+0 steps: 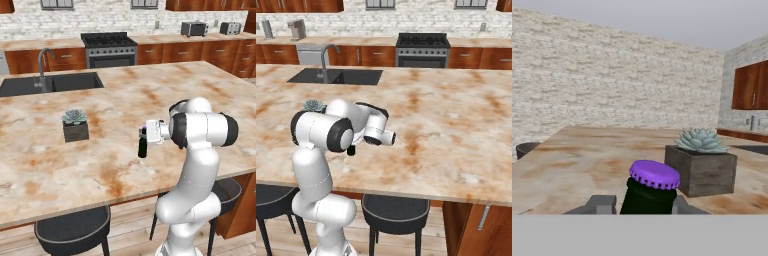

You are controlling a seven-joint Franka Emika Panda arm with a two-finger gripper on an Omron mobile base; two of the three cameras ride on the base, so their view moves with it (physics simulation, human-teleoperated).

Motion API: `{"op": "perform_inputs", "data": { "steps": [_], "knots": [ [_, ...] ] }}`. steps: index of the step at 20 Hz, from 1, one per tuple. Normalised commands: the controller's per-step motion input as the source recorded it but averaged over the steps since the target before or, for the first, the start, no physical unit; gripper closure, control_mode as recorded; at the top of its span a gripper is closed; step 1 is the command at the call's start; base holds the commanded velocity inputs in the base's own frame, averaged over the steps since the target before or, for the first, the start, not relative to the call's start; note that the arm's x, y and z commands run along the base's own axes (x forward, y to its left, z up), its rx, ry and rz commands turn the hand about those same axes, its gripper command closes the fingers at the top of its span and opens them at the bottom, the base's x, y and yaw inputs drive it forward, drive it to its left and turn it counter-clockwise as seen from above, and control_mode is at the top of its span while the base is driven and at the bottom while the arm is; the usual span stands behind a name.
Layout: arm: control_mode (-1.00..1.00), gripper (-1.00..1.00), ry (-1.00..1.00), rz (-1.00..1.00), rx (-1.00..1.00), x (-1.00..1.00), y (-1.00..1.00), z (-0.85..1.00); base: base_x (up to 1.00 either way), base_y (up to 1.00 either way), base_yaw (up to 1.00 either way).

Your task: Get the candle and the beer from the cabinet and move them to the dining counter.

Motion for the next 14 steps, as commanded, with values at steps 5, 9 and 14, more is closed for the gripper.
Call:
{"op": "perform_inputs", "data": {
  "steps": [5,9,14],
  "knots": [
    [-1.00,-1.00,0.00,0.00,0.00,0.00,0.00,0.00,0.00,0.00,0.00],
    [-1.00,-1.00,0.00,0.00,0.00,0.00,0.00,0.00,0.00,0.00,0.00],
    [-1.00,-1.00,0.00,0.00,0.00,0.00,0.00,0.00,0.00,0.00,0.00]
  ]
}}
